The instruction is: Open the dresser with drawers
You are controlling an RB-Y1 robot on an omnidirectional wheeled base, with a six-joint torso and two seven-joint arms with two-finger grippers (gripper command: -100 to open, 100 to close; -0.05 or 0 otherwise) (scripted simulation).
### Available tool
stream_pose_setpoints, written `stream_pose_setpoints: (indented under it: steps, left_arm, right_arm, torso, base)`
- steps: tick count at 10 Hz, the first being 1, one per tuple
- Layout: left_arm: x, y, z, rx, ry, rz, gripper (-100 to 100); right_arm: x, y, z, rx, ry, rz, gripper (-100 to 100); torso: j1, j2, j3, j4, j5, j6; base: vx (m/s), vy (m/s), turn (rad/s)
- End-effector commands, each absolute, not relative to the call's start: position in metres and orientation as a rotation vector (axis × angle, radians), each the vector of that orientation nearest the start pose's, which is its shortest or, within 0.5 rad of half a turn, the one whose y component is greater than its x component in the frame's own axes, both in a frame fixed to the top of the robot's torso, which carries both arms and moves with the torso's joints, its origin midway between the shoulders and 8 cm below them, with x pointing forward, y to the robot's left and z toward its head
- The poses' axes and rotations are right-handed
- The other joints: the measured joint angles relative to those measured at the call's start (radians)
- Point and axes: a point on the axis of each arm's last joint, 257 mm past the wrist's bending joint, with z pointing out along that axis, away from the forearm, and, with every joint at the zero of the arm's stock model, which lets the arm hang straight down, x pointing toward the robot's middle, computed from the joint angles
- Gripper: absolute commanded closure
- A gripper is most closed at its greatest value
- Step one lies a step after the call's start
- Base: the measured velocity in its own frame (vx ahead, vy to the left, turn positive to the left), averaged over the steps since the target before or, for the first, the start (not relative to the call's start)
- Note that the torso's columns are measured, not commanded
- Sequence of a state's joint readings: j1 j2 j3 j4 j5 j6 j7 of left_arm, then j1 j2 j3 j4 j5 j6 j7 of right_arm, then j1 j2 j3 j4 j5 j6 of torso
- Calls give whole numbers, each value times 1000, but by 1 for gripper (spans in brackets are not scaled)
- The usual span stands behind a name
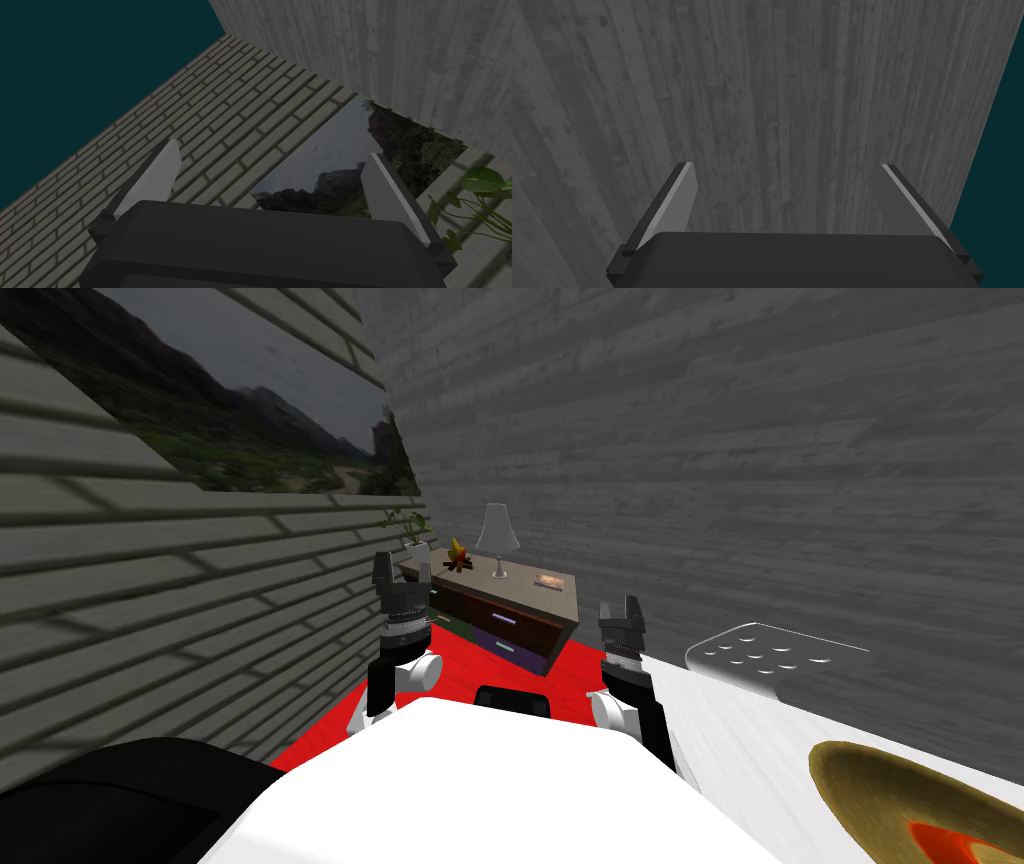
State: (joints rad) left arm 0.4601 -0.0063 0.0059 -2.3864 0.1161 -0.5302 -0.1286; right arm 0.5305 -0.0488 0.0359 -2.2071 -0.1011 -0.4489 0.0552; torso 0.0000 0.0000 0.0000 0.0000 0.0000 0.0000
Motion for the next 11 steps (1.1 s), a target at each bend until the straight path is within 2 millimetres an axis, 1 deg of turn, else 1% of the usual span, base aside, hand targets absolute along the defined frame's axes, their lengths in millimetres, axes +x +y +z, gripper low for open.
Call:
stream_pose_setpoints:
  steps: [1,3,9,10,11]
  left_arm:
    - [313,286,87,-553,445,-1299,0]
    - [312,286,87,-553,445,-1299,0]
    - [312,286,87,-552,445,-1299,0]
    - [317,281,84,-538,478,-1302,-100]
    - [321,278,80,-531,504,-1303,-100]
  right_arm:
    - [362,-283,-30,795,714,1301,0]
    - [362,-283,-30,794,714,1301,0]
    - [362,-283,-30,794,714,1301,0]
    - [362,-283,-30,794,714,1301,0]
    - [362,-283,-30,795,714,1301,0]
  torso:
    - [0,40,-82,41,0,0]
    - [0,175,-351,176,0,0]
    - [0,618,-1234,617,0,0]
    - [0,691,-1382,691,0,0]
    - [0,725,-1451,724,0,0]
  base:
    - [0,0,0]
    - [0,0,0]
    - [0,0,0]
    - [8,2,-13]
    - [7,4,-23]
